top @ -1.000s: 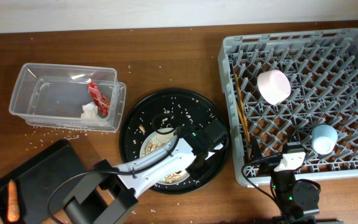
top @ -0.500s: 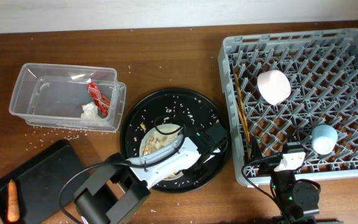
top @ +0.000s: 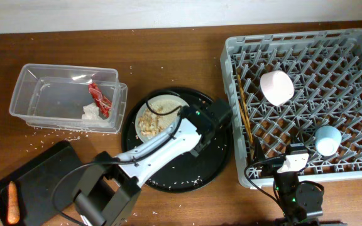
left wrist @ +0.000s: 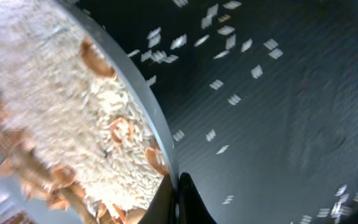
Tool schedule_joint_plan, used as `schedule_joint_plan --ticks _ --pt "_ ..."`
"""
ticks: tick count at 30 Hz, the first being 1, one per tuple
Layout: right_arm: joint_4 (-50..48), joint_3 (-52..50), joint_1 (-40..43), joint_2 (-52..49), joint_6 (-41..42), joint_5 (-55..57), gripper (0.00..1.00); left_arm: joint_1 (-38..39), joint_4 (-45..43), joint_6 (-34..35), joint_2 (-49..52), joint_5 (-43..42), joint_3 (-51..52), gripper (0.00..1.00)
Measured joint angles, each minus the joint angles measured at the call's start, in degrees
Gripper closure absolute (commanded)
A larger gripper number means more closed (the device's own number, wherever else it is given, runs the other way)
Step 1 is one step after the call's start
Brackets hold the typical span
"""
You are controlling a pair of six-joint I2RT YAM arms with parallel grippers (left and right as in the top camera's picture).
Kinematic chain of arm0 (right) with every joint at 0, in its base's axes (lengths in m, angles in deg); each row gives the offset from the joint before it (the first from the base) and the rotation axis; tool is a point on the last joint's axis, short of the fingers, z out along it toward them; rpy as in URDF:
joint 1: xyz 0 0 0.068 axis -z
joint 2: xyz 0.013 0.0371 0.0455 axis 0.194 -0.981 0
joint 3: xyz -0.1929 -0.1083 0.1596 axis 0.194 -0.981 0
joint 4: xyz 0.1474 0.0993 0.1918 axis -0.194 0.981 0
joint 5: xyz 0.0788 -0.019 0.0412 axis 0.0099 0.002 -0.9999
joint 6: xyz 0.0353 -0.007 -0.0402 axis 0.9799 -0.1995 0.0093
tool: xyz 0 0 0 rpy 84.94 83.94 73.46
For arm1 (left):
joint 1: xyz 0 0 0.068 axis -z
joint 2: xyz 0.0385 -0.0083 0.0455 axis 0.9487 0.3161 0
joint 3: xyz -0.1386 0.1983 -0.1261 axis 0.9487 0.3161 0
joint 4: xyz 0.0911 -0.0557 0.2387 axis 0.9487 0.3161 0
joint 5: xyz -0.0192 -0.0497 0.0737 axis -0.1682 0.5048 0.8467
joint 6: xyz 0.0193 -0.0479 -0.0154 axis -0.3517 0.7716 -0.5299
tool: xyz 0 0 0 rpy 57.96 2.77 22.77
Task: Sort waste into correct bins and load items into the dishwasher rack
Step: 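Grasp the edge of the white plate with the left gripper, then tip the plate over the flat black tray to dump the rice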
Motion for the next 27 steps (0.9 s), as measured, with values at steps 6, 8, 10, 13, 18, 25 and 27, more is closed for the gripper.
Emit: schedule_joint_plan --ticks 6,8,10,13,18,25,27 --pt "0.0 0.0 0.0 0.0 0.0 0.0 0.02 -1.0 8.0 0.2 0.0 3.3 -8.7 1.00" --pt "0.0 0.0 0.0 0.0 0.0 0.0 0.02 -1.1 11.0 1.1 0.0 4.5 -10.8 1.00" --pt "0.0 0.0 0.0 0.0 0.0 0.0 0.02 -1.2 15.2 2.7 0.0 6.7 -13.3 1.00" --pt "0.0 0.0 0.0 0.0 0.0 0.0 0.02 -1.7 19.4 5.9 -0.2 8.2 -14.6 1.00" --pt "0.0 0.0 0.0 0.0 0.0 0.0 0.02 -4.6 24.2 9.8 -4.5 7.1 -14.6 1.00" --pt "0.0 0.0 0.0 0.0 0.0 0.0 0.02 -14.6 26.9 13.3 -16.3 0.5 -13.7 1.00" --pt "0.0 0.0 0.0 0.0 0.0 0.0 0.02 -18.5 25.7 14.2 -18.9 -1.6 -10.5 1.00"
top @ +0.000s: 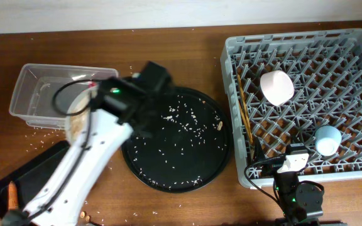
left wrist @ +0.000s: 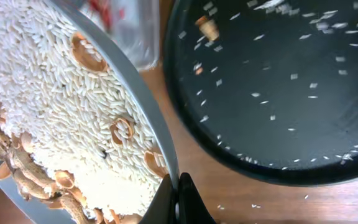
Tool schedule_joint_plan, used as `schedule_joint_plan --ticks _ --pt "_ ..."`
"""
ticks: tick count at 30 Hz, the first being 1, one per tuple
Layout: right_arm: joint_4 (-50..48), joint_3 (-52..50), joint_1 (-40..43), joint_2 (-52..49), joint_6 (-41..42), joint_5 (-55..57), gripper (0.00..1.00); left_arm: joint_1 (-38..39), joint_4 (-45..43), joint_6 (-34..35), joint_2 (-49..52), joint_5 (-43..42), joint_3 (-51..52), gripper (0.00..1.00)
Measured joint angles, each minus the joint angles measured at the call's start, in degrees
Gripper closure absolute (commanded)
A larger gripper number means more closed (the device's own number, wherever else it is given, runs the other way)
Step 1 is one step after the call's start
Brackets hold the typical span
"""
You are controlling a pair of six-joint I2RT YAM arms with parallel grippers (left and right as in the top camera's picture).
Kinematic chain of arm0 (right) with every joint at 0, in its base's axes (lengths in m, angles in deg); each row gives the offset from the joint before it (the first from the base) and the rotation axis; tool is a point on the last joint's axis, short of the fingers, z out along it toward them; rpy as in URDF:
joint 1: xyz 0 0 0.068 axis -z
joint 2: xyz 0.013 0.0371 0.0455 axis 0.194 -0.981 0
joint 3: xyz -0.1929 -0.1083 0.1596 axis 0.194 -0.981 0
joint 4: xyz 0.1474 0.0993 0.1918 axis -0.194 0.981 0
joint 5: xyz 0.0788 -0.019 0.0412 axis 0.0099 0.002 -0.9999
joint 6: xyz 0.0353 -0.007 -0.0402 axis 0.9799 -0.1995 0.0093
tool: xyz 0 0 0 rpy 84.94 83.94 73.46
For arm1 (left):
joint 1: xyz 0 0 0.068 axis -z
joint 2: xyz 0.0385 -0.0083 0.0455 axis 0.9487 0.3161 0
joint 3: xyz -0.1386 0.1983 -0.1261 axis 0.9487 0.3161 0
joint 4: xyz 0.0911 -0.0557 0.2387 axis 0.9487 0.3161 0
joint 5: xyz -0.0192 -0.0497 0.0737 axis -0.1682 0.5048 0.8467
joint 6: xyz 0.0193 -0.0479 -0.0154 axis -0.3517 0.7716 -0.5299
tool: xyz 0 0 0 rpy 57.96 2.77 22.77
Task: Sort waste into correct bins and load items into the dishwasher rack
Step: 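Tip the plate over the flat black tray to dump the rice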
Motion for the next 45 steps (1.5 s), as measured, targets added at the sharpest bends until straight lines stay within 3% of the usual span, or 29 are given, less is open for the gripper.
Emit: schedule_joint_plan --ticks 12,19,29,37,42,45 --pt "0.0 0.0 0.0 0.0 0.0 0.0 0.02 -24.8 -18.1 1.7 -10.8 -11.8 30.4 1.00" --pt "0.0 0.0 0.0 0.0 0.0 0.0 0.02 -40.4 -27.1 -4.4 -17.8 -28.0 38.5 1.00" --pt "0.0 0.0 0.0 0.0 0.0 0.0 0.02 -63.1 -25.6 -17.3 -34.4 -54.2 39.1 1.00" --pt "0.0 0.0 0.0 0.0 0.0 0.0 0.02 -68.0 -24.5 -20.7 -34.6 -64.2 39.3 1.00" --pt "0.0 0.0 0.0 0.0 0.0 0.0 0.02 -77.9 -18.8 -25.6 -34.6 -67.8 39.3 1.00" --pt "0.0 0.0 0.0 0.0 0.0 0.0 0.02 -84.3 -15.8 -30.9 -34.6 -74.5 39.6 1.00"
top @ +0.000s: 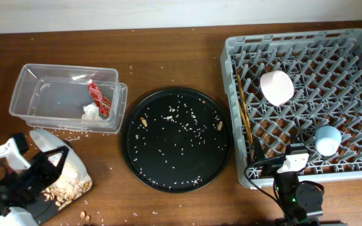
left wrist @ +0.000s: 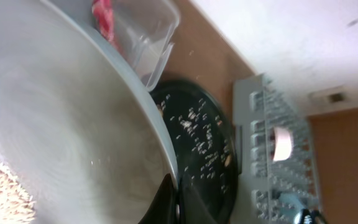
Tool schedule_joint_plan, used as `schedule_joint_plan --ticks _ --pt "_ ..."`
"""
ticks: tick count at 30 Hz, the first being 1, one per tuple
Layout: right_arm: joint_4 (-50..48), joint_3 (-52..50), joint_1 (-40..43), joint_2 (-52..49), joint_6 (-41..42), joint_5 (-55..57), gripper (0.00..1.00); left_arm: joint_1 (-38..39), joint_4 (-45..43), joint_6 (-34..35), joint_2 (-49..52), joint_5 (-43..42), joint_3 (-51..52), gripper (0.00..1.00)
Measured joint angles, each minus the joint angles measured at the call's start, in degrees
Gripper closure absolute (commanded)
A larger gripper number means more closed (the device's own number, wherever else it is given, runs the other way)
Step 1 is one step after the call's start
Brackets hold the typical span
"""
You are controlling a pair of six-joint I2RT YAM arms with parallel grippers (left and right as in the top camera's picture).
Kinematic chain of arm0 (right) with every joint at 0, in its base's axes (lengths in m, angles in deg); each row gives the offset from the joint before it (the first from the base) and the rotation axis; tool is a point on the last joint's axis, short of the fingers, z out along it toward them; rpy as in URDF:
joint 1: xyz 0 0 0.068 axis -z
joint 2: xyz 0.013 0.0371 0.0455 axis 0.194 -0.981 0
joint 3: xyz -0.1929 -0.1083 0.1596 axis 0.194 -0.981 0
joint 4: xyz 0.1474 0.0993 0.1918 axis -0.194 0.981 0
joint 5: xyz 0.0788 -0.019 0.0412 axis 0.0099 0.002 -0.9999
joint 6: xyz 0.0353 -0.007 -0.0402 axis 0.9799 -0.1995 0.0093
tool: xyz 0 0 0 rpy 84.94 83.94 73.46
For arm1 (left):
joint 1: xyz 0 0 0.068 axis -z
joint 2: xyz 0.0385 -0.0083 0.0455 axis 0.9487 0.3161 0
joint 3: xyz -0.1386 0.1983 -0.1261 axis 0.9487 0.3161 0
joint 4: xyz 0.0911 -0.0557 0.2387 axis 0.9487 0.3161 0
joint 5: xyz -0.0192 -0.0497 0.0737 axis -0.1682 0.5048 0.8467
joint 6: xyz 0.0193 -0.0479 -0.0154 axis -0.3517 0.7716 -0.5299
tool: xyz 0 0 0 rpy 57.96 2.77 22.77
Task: Sort waste into correct bins and load items into the dishwasher rack
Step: 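Tip the plate over the flat black tray to dump the rice, then carry the empty plate to the dish rack and stand it upright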
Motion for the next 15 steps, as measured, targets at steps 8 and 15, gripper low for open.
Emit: schedule_joint_plan --ticks 8,15 --pt "0.0 0.0 0.0 0.0 0.0 0.0 0.02 -6.4 1.0 -7.4 1.2 -8.1 1.5 1.00" --pt "0.0 0.0 0.0 0.0 0.0 0.0 0.02 -7.5 0.3 -13.6 3.3 -18.6 2.0 1.00"
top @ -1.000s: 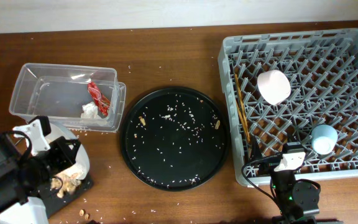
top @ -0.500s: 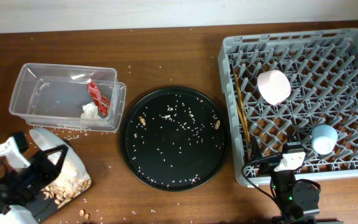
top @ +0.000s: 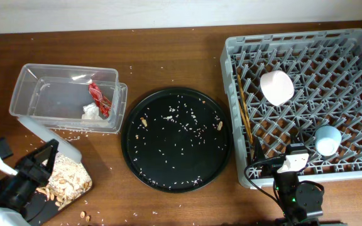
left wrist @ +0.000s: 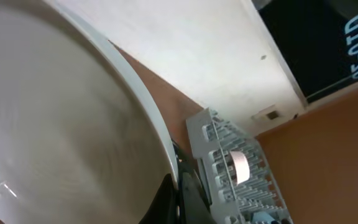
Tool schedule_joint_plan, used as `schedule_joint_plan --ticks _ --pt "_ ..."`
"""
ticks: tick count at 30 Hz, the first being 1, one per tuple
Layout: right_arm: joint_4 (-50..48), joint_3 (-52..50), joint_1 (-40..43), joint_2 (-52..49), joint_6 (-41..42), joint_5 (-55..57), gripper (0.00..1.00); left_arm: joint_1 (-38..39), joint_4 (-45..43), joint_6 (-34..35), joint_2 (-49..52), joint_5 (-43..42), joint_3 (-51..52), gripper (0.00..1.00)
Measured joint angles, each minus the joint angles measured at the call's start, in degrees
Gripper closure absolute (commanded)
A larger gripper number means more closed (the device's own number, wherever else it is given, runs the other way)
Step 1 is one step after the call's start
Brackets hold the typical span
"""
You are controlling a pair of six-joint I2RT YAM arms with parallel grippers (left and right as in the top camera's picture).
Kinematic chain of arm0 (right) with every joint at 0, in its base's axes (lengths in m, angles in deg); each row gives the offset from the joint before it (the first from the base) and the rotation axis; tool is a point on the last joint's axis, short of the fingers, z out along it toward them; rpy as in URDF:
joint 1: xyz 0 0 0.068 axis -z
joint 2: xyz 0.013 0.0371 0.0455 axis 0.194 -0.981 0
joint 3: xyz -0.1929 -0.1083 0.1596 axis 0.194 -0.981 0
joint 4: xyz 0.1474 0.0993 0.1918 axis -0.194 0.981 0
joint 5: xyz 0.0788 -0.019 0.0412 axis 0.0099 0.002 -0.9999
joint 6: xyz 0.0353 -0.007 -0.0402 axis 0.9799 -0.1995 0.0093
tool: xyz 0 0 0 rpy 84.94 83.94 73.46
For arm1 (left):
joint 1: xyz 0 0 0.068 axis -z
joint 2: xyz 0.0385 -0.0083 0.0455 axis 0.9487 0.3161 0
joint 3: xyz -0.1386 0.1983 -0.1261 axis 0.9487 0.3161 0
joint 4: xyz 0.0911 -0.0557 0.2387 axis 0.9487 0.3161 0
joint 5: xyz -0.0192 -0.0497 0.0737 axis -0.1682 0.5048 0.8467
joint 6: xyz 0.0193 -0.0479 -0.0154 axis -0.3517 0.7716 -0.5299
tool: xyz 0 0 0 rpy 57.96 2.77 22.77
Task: Sort waste into correct bins and load items into the dishwasher rack
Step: 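Carry the empty plate to the dish rack and stand it upright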
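My left gripper (left wrist: 178, 179) is shut on the rim of the grey-white plate (left wrist: 55, 124), which is tipped up steeply with its face bare. From overhead the plate (top: 48, 139) stands on edge at the front left, my left gripper (top: 40, 162) on it. Beside it lies a heap of rice and peanut shells (top: 69, 179) on the black bin (top: 50, 208). The grey dishwasher rack (top: 332, 56) at the right holds a pink-white cup (top: 276, 86), a light blue cup (top: 327, 139) and chopsticks (top: 244, 113). My right gripper (top: 292, 164) rests at the rack's front edge; its jaws are unclear.
A clear plastic container (top: 43, 100) with a red wrapper (top: 99, 99) stands at the back left. The round black tray (top: 176, 157) in the middle carries scattered rice grains. Loose rice lies on the wooden table around the container. The rack (left wrist: 219, 163) also shows in the left wrist view.
The plate is tipped further up; the last rice seen on its face is gone. The left arm has shifted slightly left. The right arm has not moved.
My left gripper was shut on the rim of the plate, full of rice and shells, on the round black tray. Then it held the plate near the clear container. Then the plate was tilted over the black bin with food heaped below, and now its face is bare.
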Motion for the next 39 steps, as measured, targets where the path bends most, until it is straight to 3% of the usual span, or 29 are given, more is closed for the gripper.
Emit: schedule_joint_plan --ticks 13,18,25,30,35,39 --pt "0.0 0.0 0.0 0.0 0.0 0.0 0.02 2.1 -0.2 -0.1 0.2 1.3 0.0 1.00" --pt "0.0 0.0 0.0 0.0 0.0 0.0 0.02 10.0 -9.7 5.6 0.2 0.0 0.1 1.00" --pt "0.0 0.0 0.0 0.0 0.0 0.0 0.02 44.1 -50.2 32.3 1.1 11.4 0.4 1.00" --pt "0.0 0.0 0.0 0.1 0.0 0.0 0.02 63.6 -78.8 46.8 6.8 18.1 -0.2 1.00" --pt "0.0 0.0 0.0 0.1 0.0 0.0 0.02 76.7 -112.2 61.0 22.3 20.5 -0.7 1.00" --pt "0.0 0.0 0.0 0.1 0.0 0.0 0.01 82.4 -124.0 71.3 34.6 21.0 -2.6 1.00"
